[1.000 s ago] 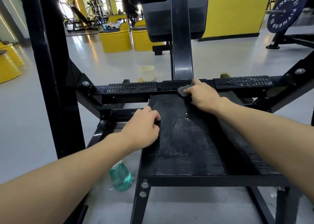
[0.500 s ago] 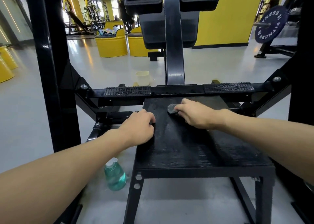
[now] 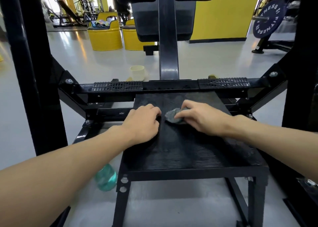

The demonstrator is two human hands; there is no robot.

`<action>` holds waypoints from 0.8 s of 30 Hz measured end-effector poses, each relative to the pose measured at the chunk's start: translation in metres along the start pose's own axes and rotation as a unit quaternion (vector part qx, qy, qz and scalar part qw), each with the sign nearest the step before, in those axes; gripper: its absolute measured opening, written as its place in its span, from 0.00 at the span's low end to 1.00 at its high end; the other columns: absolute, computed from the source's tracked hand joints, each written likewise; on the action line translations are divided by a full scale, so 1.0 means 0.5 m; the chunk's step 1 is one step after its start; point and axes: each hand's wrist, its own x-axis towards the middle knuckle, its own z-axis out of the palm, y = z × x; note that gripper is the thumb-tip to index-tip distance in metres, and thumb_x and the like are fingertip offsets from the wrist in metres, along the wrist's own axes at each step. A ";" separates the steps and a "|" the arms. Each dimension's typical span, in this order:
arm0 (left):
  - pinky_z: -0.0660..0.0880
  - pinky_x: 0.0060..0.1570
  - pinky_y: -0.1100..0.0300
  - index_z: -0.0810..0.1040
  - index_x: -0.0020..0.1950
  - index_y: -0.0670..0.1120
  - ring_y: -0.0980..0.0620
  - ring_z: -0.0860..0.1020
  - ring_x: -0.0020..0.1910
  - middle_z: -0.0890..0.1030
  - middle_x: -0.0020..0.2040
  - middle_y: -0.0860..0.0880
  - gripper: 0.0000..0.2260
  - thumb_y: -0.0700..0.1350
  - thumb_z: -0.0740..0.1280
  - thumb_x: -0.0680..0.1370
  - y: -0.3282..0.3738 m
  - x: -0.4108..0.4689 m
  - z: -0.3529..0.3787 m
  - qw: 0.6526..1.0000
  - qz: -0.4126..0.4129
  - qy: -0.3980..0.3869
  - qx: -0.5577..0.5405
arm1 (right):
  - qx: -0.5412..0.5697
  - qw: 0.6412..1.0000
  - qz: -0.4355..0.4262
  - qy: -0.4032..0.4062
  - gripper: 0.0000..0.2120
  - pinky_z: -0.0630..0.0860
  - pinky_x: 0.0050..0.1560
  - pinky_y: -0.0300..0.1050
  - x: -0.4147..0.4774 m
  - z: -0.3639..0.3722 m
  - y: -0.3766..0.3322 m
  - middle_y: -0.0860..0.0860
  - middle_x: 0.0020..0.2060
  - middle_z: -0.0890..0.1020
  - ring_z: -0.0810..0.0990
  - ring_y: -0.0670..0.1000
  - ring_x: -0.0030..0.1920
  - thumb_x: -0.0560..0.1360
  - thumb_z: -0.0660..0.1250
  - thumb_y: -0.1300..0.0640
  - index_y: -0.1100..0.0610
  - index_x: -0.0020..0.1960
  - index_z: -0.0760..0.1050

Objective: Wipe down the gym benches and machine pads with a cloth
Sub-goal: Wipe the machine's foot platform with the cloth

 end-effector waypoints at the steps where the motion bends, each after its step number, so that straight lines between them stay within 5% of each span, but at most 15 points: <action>1: 0.68 0.64 0.46 0.73 0.68 0.51 0.45 0.71 0.66 0.73 0.68 0.50 0.16 0.46 0.57 0.81 0.003 0.006 -0.001 1.000 0.000 -0.007 0.016 | -0.009 1.000 0.012 0.007 0.12 0.78 0.47 0.53 0.015 0.007 0.030 0.54 0.50 0.74 0.79 0.60 0.45 0.80 0.61 0.55 0.50 0.60 0.79; 6: 0.67 0.65 0.46 0.69 0.71 0.51 0.45 0.68 0.69 0.69 0.69 0.49 0.24 0.63 0.55 0.81 0.021 0.006 -0.001 0.996 -0.011 -0.058 0.064 | -0.065 0.984 0.157 0.058 0.14 0.76 0.47 0.56 0.066 0.008 0.146 0.57 0.50 0.72 0.79 0.66 0.46 0.81 0.59 0.56 0.50 0.62 0.78; 10: 0.66 0.67 0.46 0.66 0.73 0.49 0.44 0.65 0.71 0.66 0.72 0.48 0.28 0.65 0.55 0.80 0.029 0.000 0.001 0.993 -0.015 -0.076 0.084 | -0.099 0.968 0.227 0.043 0.17 0.73 0.49 0.54 0.093 0.009 0.168 0.59 0.51 0.71 0.78 0.67 0.48 0.80 0.57 0.61 0.50 0.65 0.74; 15: 0.65 0.65 0.43 0.66 0.69 0.48 0.41 0.65 0.68 0.66 0.69 0.45 0.24 0.63 0.56 0.80 0.047 0.010 -0.004 0.990 -0.037 -0.098 0.093 | -0.043 0.978 0.202 -0.009 0.18 0.72 0.61 0.49 0.082 -0.022 0.126 0.60 0.59 0.79 0.77 0.63 0.60 0.79 0.59 0.60 0.52 0.66 0.77; 20: 0.64 0.63 0.40 0.67 0.63 0.51 0.40 0.65 0.67 0.66 0.66 0.46 0.18 0.59 0.59 0.78 0.069 0.026 -0.004 0.991 -0.059 -0.108 0.059 | -0.036 0.988 0.141 -0.046 0.17 0.68 0.49 0.46 0.005 -0.029 0.016 0.55 0.52 0.75 0.78 0.62 0.52 0.79 0.57 0.60 0.51 0.65 0.75; 24: 0.65 0.63 0.43 0.70 0.67 0.57 0.47 0.67 0.68 0.68 0.68 0.53 0.16 0.48 0.60 0.79 0.079 0.041 -0.005 0.996 0.004 -0.085 -0.022 | 0.011 0.993 0.095 -0.066 0.15 0.68 0.48 0.46 -0.086 -0.048 -0.056 0.54 0.50 0.73 0.77 0.60 0.49 0.80 0.59 0.59 0.52 0.64 0.75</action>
